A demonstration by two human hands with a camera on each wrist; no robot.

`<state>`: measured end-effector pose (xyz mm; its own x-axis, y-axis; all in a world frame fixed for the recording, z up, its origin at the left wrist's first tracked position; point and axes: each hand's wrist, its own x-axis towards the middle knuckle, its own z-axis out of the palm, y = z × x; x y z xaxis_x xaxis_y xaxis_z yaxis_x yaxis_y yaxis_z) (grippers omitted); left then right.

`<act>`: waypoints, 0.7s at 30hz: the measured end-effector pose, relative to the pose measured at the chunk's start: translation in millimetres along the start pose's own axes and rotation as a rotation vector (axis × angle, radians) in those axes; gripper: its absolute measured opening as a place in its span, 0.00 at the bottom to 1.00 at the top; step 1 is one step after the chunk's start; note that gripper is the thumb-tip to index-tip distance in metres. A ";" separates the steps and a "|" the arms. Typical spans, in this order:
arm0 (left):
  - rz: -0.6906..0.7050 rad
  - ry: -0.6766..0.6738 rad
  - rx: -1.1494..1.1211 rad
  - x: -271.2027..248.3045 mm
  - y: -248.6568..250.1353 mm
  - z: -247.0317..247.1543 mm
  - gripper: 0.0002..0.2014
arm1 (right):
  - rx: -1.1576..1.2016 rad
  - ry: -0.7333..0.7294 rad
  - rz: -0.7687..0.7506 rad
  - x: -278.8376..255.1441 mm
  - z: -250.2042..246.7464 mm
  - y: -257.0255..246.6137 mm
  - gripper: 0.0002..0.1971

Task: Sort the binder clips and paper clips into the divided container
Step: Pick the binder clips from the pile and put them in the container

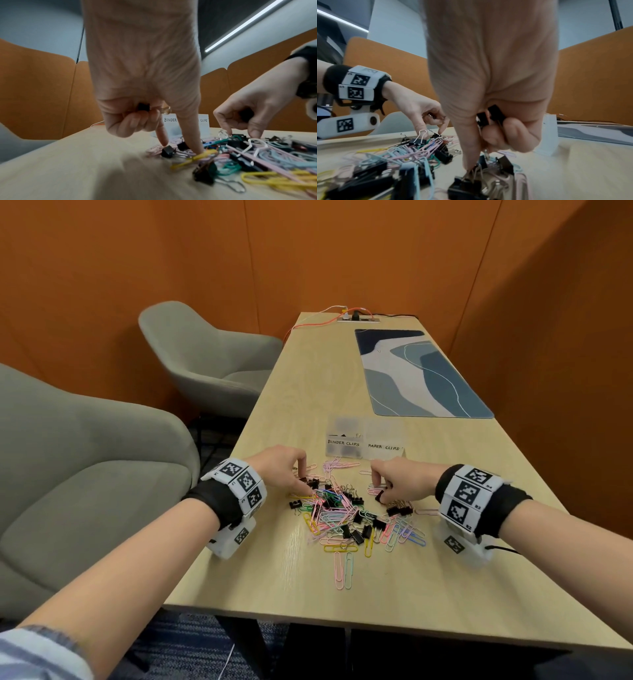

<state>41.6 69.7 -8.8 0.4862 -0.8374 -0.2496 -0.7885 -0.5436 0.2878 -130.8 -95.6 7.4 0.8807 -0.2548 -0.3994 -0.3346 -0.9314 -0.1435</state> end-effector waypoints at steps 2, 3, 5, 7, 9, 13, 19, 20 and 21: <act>0.035 0.018 -0.015 -0.6 2.4 0.5 0.16 | 0.001 0.004 -0.004 1.0 1.2 0.0 0.11; 0.045 0.026 -0.024 -0.5 4.0 0.3 0.14 | 0.006 0.014 -0.008 1.8 1.9 -0.1 0.10; 0.055 0.044 -0.029 0.3 6.7 -1.0 0.12 | 0.028 0.037 -0.011 3.2 2.1 0.1 0.09; 0.056 0.054 -0.026 0.4 7.3 -3.0 0.11 | 0.045 0.057 -0.002 3.5 0.7 2.2 0.07; 0.036 0.052 -0.014 -0.4 6.1 -5.6 0.11 | 0.051 0.070 0.010 1.6 -3.1 4.3 0.07; -0.021 -0.013 0.028 -0.1 1.9 -5.2 0.16 | 0.005 0.020 0.050 -2.0 -3.0 3.0 0.16; -0.019 -0.014 0.063 3.2 4.0 3.4 0.11 | 0.000 0.023 0.072 5.5 4.1 -3.5 0.15; -0.012 -0.016 0.071 3.5 5.1 3.4 0.11 | -0.001 0.023 0.071 6.4 3.9 -3.4 0.13; -0.008 -0.017 0.080 3.6 5.8 3.3 0.10 | 0.000 0.023 0.064 7.3 3.6 -3.3 0.10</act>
<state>37.5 63.7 -11.1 0.4868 -0.8316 -0.2672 -0.8126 -0.5434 0.2107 -124.4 -93.4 1.8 0.8652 -0.3194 -0.3866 -0.3900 -0.9131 -0.1185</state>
